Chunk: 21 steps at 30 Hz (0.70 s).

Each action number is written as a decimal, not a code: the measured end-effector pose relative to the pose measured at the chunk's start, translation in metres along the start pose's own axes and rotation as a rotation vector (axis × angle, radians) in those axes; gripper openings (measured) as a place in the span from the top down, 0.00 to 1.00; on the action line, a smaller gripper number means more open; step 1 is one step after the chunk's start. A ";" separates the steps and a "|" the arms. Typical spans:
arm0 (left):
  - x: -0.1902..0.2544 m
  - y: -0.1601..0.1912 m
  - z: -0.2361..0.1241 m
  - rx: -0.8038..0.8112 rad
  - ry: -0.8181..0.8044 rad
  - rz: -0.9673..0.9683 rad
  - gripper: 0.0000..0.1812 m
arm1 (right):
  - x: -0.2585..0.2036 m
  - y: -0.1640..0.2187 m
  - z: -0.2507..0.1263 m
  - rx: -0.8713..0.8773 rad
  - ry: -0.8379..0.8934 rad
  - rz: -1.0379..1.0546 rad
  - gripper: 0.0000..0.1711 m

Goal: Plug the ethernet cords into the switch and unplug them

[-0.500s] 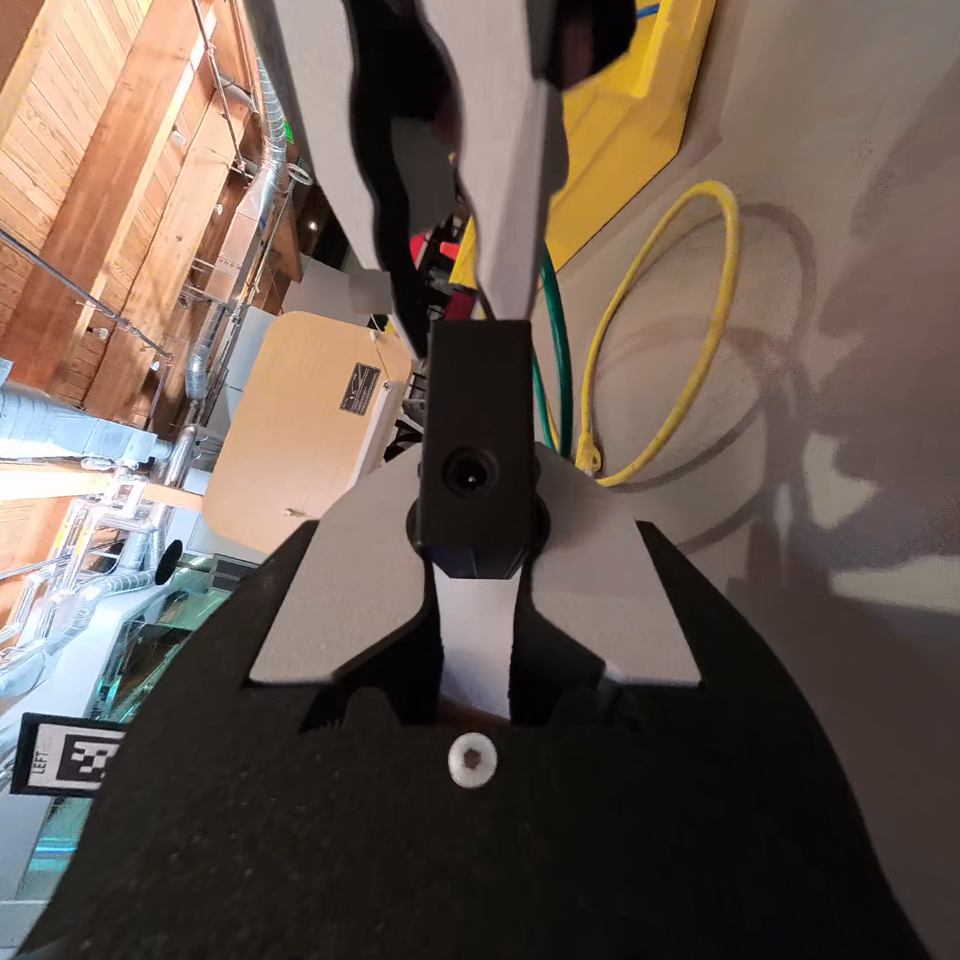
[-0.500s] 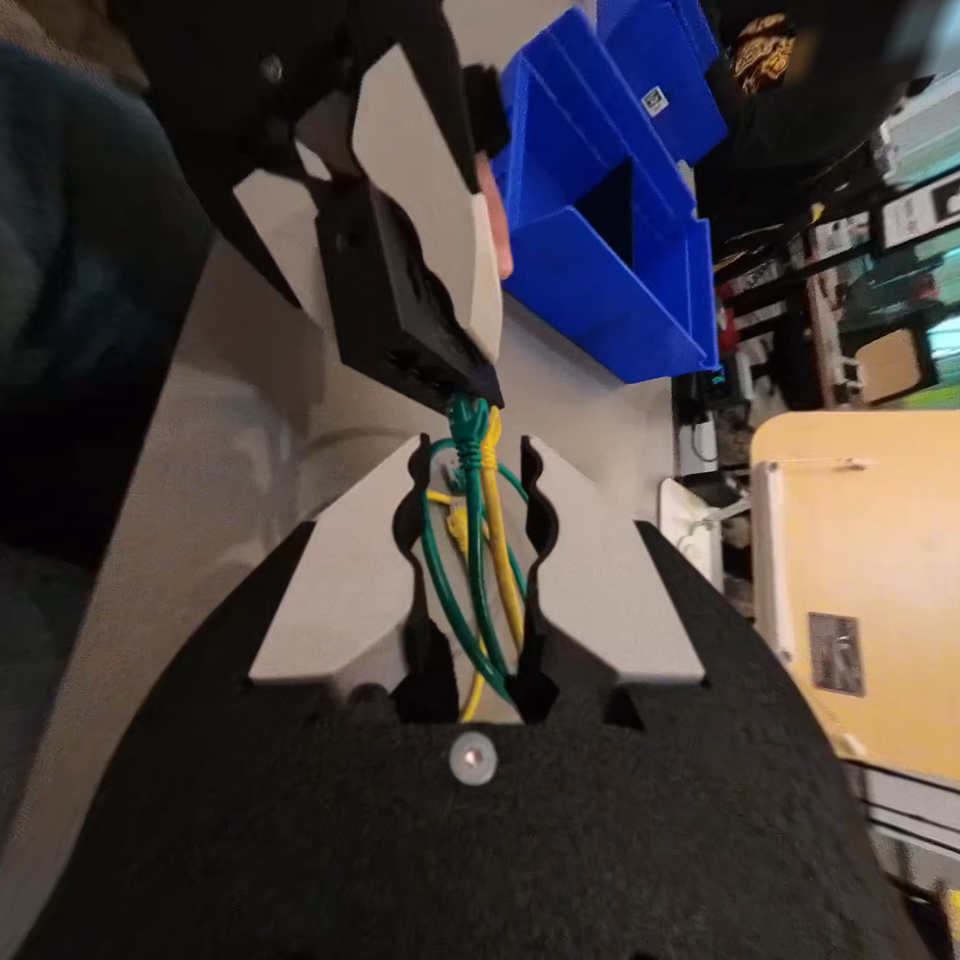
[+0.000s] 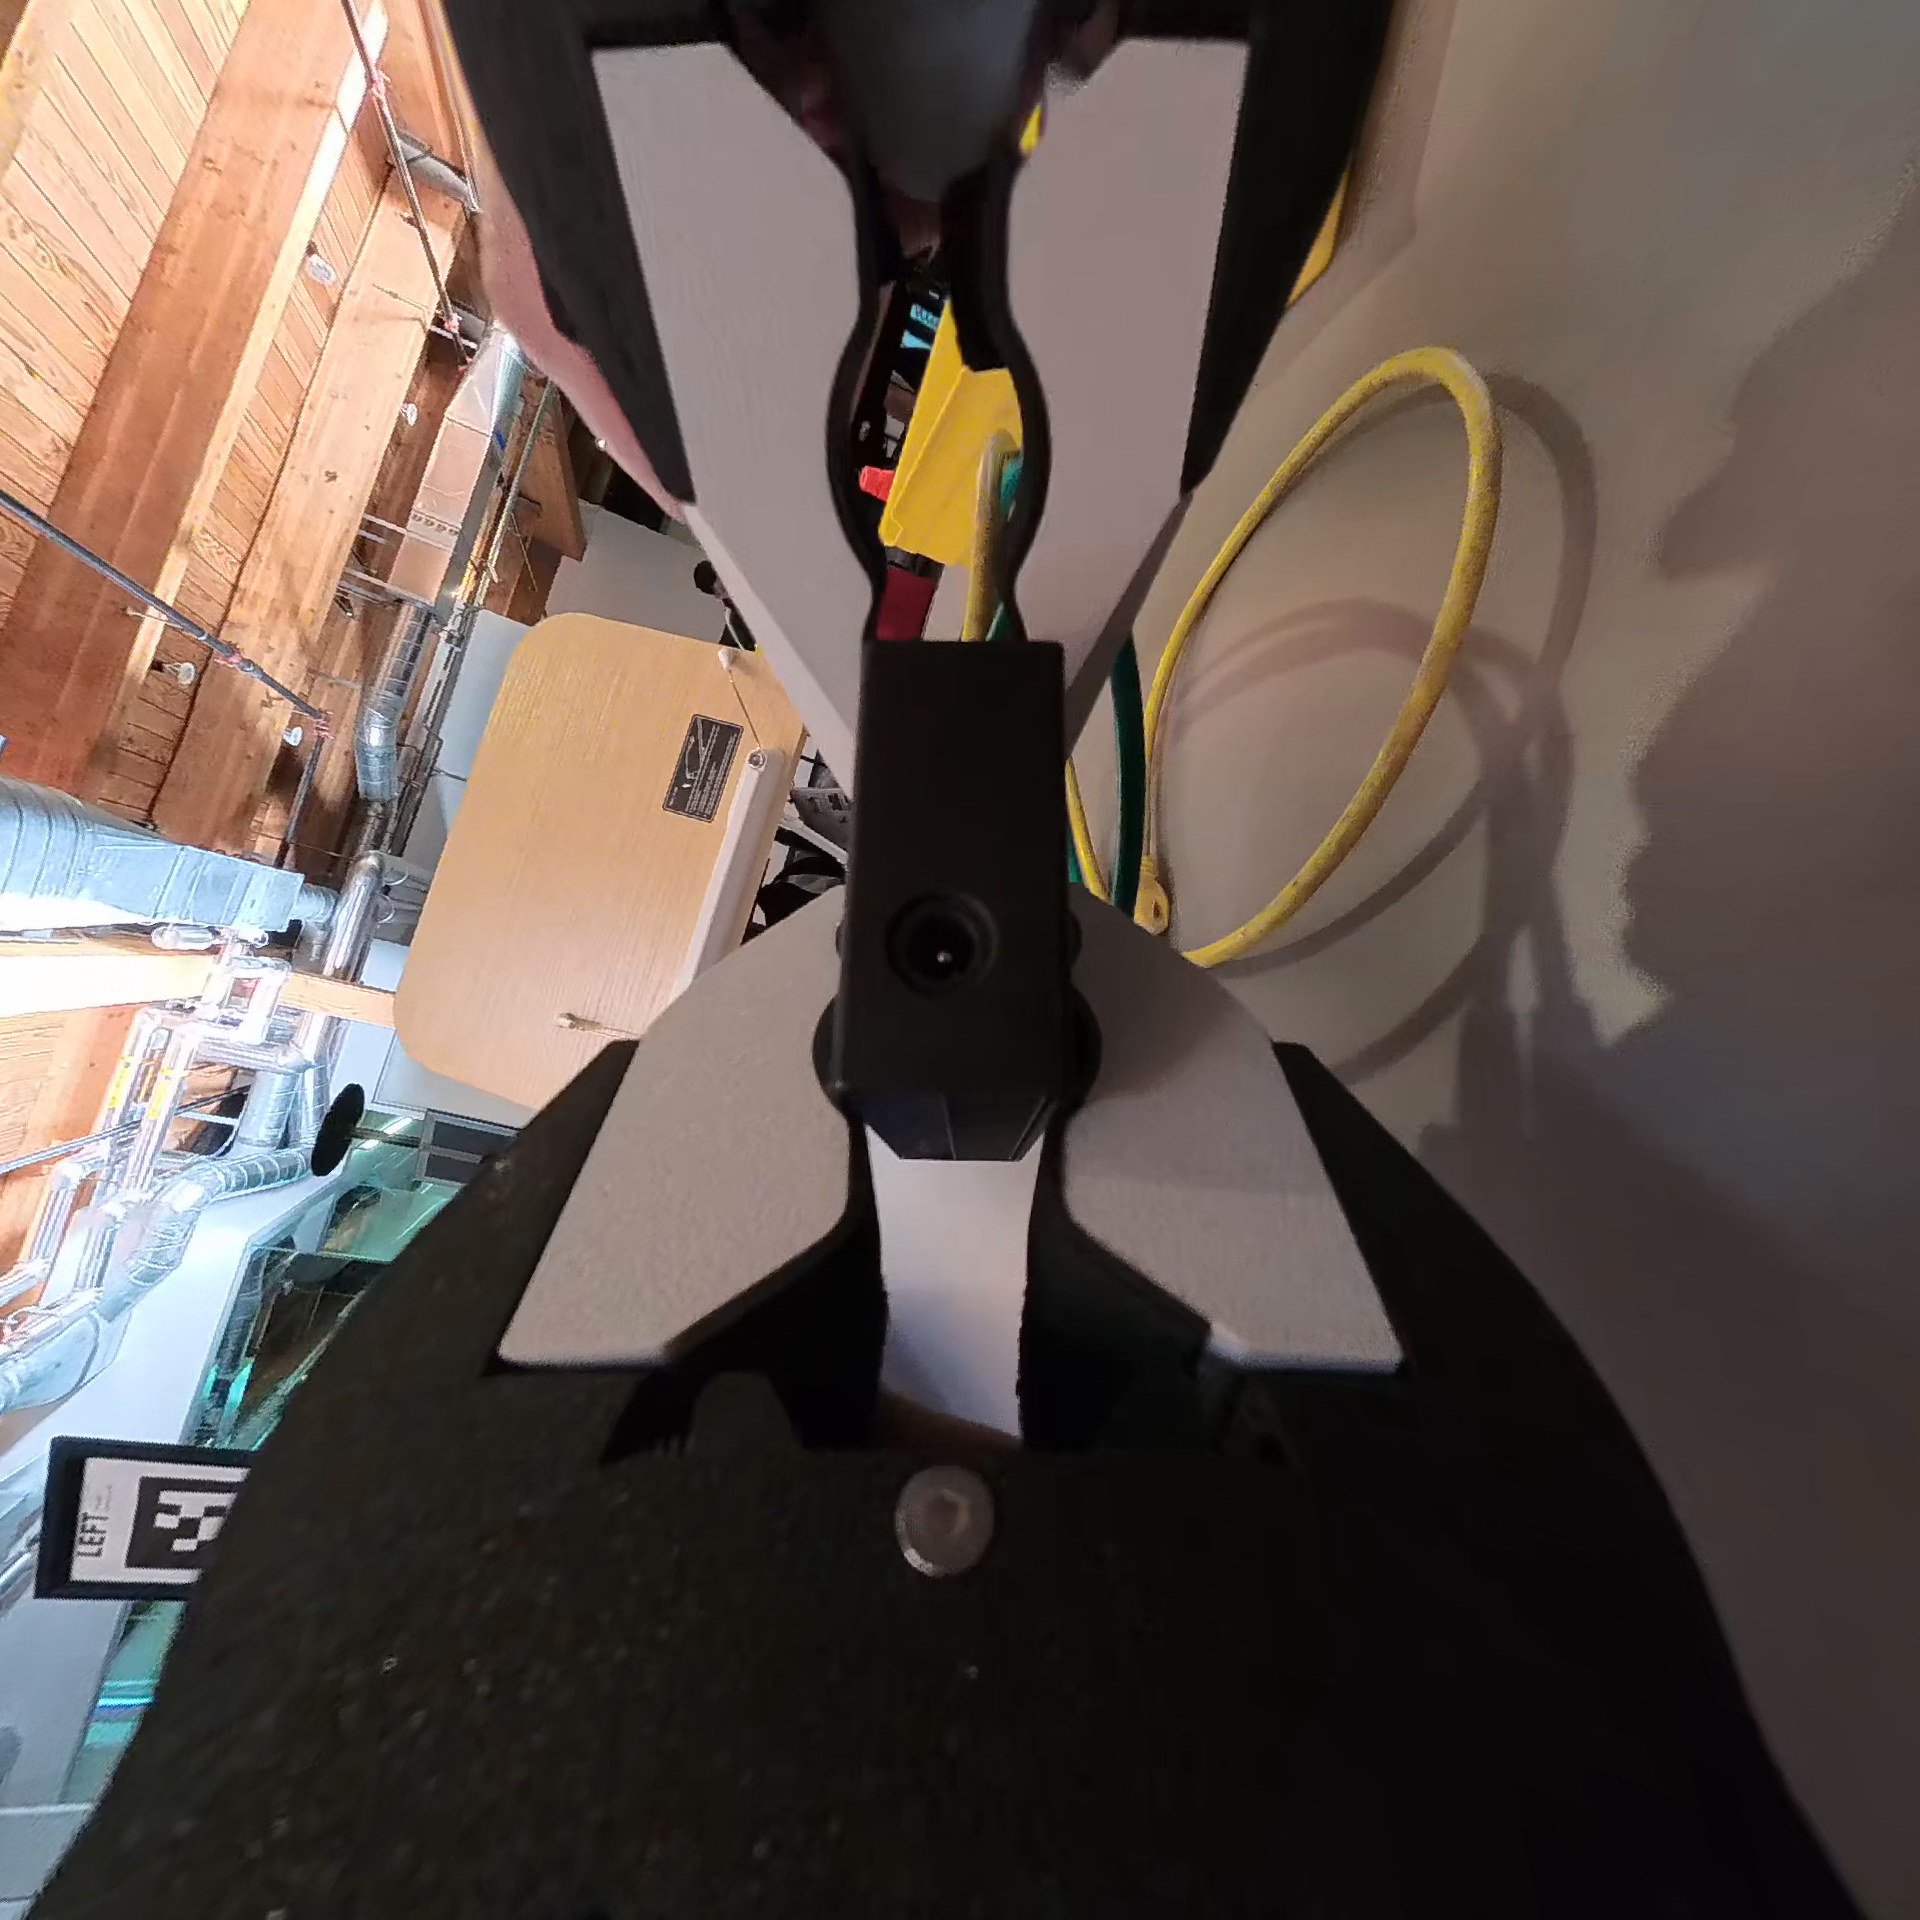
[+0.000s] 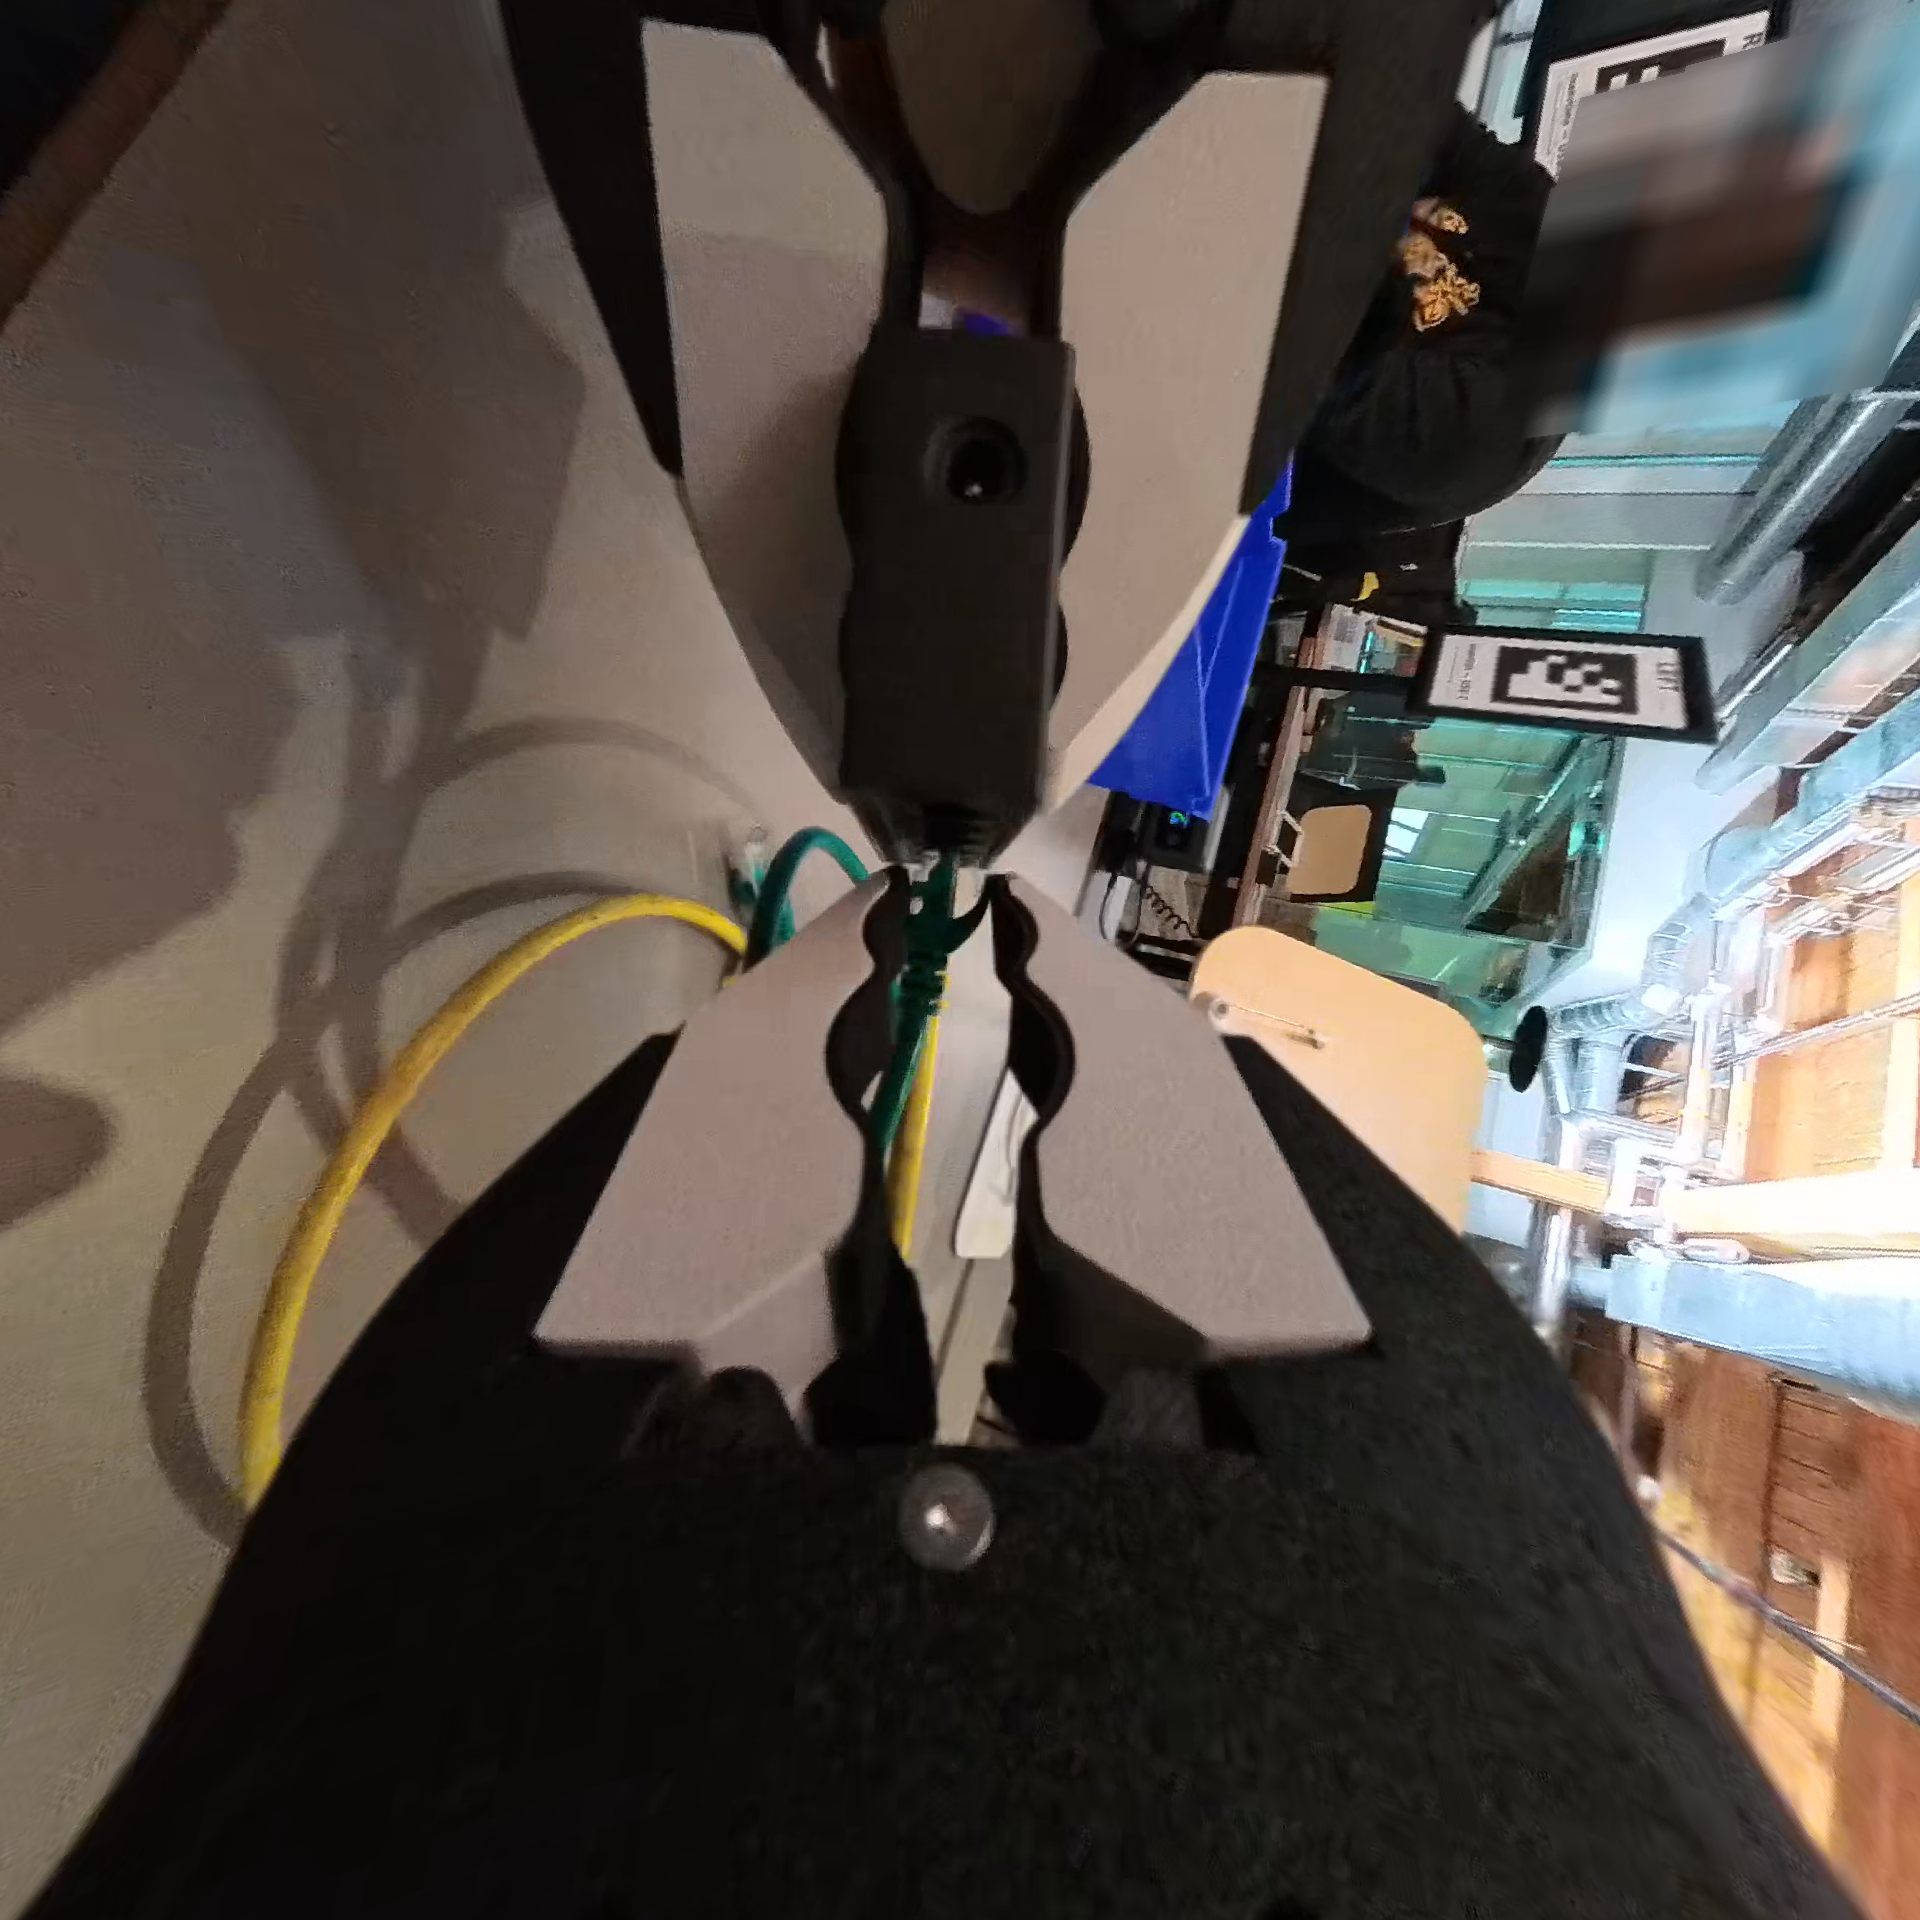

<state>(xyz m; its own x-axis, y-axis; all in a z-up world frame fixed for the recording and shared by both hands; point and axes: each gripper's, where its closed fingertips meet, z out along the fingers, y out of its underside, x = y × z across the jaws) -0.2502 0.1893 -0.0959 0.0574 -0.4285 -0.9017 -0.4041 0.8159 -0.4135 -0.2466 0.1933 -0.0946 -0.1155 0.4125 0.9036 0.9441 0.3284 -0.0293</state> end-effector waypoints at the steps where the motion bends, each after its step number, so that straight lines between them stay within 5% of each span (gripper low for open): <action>1: 0.000 0.000 0.000 -0.003 0.000 -0.001 0.83 | 0.001 0.000 0.000 -0.015 0.013 -0.024 0.92; 21: 0.019 0.011 0.007 -0.082 0.112 -0.045 0.83 | -0.022 0.009 0.009 -0.102 -0.048 -0.065 0.93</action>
<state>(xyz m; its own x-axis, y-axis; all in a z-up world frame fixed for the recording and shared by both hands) -0.2474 0.1927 -0.1186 -0.0236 -0.5083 -0.8609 -0.4770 0.7625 -0.4371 -0.2381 0.1953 -0.1183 -0.1896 0.4345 0.8805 0.9604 0.2684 0.0743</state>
